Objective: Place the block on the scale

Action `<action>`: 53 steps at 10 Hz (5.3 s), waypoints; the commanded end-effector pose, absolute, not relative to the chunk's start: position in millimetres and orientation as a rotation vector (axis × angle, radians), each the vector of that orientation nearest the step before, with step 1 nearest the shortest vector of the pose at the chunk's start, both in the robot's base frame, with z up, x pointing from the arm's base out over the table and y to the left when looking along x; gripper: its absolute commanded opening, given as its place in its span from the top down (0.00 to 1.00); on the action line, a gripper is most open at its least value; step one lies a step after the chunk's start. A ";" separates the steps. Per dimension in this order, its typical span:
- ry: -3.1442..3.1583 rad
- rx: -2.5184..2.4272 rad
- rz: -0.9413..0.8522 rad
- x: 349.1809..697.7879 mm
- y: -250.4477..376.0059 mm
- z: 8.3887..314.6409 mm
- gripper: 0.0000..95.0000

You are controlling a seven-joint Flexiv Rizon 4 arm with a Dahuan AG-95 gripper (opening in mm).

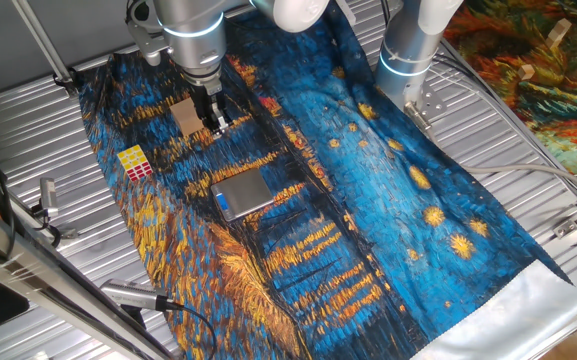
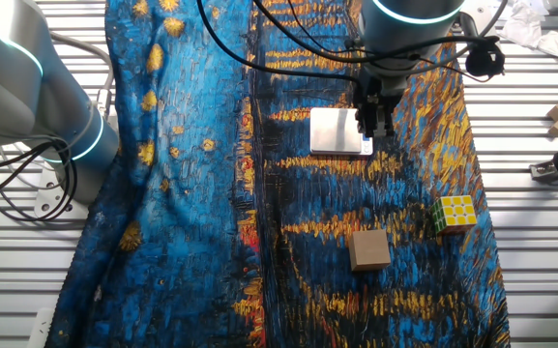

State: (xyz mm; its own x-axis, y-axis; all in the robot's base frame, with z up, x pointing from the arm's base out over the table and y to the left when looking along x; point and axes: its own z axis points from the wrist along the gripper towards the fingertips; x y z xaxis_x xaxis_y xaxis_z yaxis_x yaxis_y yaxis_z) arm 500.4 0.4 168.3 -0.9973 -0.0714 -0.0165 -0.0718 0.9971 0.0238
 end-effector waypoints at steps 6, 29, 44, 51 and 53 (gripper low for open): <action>3.124 -0.109 0.038 500.4 0.4 168.2 1.00; 3.127 -0.089 0.040 500.4 0.5 167.5 1.00; 3.127 -0.084 0.037 500.6 0.8 167.4 1.00; 3.152 -0.052 0.021 500.1 0.1 167.7 1.00; 3.156 -0.058 0.025 500.6 0.3 167.4 1.00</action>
State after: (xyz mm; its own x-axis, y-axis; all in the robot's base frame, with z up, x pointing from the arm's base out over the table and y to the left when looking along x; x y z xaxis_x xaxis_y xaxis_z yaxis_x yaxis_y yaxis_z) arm 503.4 0.7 167.0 -0.9991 -0.0321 0.0267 -0.0317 0.9993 0.0182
